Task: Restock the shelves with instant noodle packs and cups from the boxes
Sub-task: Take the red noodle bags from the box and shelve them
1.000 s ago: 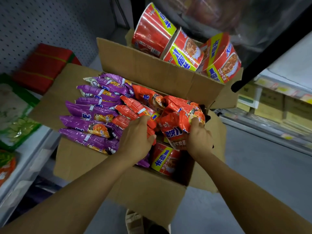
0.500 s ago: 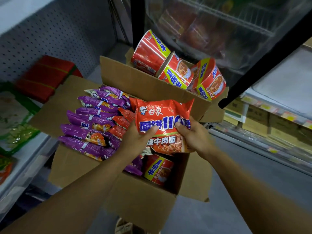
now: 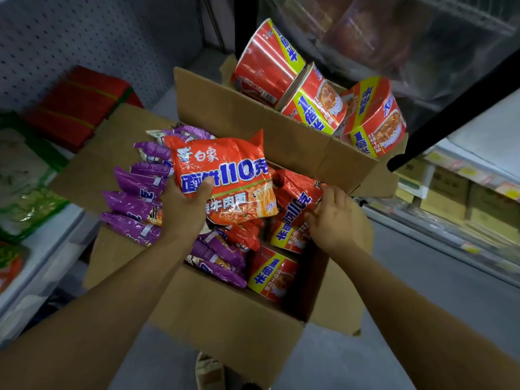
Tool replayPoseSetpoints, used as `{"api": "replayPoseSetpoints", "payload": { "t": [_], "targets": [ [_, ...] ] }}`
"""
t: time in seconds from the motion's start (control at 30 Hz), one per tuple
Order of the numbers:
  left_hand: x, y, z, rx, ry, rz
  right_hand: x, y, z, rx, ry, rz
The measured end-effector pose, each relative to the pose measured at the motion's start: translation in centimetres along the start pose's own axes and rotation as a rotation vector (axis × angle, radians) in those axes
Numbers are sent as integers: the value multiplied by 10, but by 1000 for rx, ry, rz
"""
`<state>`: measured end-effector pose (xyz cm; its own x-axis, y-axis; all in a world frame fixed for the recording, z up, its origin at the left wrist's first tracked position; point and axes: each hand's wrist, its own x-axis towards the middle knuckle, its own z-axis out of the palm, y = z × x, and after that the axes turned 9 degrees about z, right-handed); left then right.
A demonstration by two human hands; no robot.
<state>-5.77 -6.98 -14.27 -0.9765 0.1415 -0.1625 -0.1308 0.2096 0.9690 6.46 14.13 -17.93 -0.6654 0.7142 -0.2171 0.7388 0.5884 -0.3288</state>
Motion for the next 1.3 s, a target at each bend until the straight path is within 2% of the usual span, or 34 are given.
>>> {"api": "replayPoseSetpoints", "payload": {
  "t": [0.17, 0.3, 0.43, 0.53, 0.77, 1.0, 1.3],
  "targets": [
    [4, -10, -3, 4, 39, 14, 15, 0, 26, -165, 64, -57],
    [4, -15, -5, 15, 61, 21, 19, -2, 44, -304, 256, -114],
    [7, -16, -8, 25, 68, 29, 19, -1, 56, -354, 188, -160],
    [6, -15, -11, 33, 76, 26, 21, -7, 49, -361, 91, -114],
    [-1, 5, -26, 46, 126, 55, 11, -18, 2, -105, -6, -32],
    [-21, 62, -52, 66, 208, 143, -14, -41, -90, 78, 83, -62],
    [-61, 157, -95, 40, 334, 211, -45, -104, -194, 384, 73, -256]
  ]
}}
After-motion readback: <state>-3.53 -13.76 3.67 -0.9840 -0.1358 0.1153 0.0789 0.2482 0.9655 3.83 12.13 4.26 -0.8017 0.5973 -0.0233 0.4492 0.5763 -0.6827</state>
